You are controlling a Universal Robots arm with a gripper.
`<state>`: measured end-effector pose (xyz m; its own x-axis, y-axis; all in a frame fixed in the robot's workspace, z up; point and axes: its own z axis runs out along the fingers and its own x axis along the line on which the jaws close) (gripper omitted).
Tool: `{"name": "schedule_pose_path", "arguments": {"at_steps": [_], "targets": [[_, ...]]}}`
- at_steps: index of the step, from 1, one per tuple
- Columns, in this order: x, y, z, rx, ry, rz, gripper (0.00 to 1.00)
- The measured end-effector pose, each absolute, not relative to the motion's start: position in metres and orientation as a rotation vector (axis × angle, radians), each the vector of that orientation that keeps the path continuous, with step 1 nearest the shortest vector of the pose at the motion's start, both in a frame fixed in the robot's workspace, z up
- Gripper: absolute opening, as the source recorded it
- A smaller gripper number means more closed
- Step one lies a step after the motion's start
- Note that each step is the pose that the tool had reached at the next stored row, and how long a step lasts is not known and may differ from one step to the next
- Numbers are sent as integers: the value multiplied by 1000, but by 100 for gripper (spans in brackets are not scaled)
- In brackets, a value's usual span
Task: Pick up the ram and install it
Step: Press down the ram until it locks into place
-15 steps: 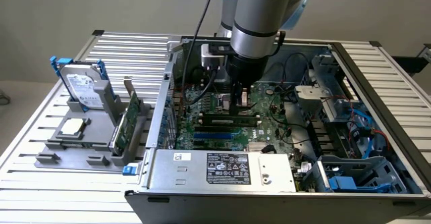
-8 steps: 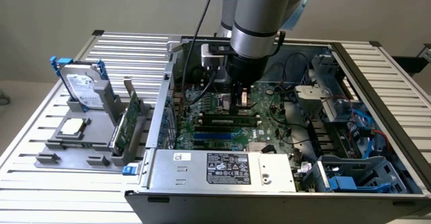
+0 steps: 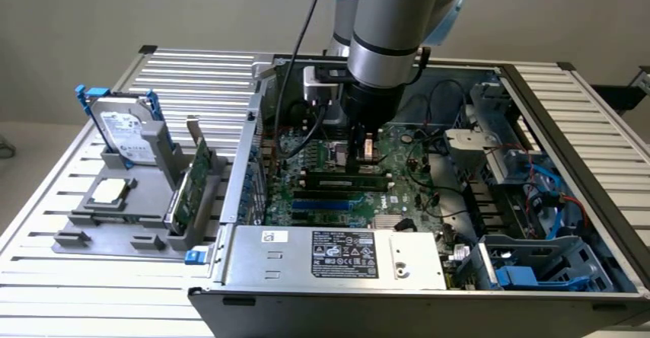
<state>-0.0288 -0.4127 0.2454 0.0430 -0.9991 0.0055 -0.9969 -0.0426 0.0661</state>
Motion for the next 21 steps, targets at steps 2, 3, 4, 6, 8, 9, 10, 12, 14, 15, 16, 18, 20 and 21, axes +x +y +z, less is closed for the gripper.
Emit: {"name": "schedule_pose_path", "arguments": {"at_steps": [2,3,4,6,8,9,10,12,14,15,16,18,20,21], "targets": [[-29,-413,245,2231,-2137,-65,11],[-29,-413,245,2231,-2137,-65,11],[-29,-413,245,2231,-2137,-65,11],[-32,-413,245,2231,-2137,-65,11],[-41,-413,244,2231,-2137,-65,11],[-43,-413,244,2231,-2137,-65,11],[-45,-413,243,2231,-2137,-65,11],[-45,-413,243,2231,-2137,-64,11],[-45,-412,241,2231,-2137,-64,11],[-45,-412,240,2231,-2137,-64,11],[-45,-412,238,2231,-2137,-64,11],[-45,-412,236,2231,-2138,-64,11],[-45,-411,234,2231,-2138,-64,11],[-45,-411,234,2231,-2138,-64,11]]}}
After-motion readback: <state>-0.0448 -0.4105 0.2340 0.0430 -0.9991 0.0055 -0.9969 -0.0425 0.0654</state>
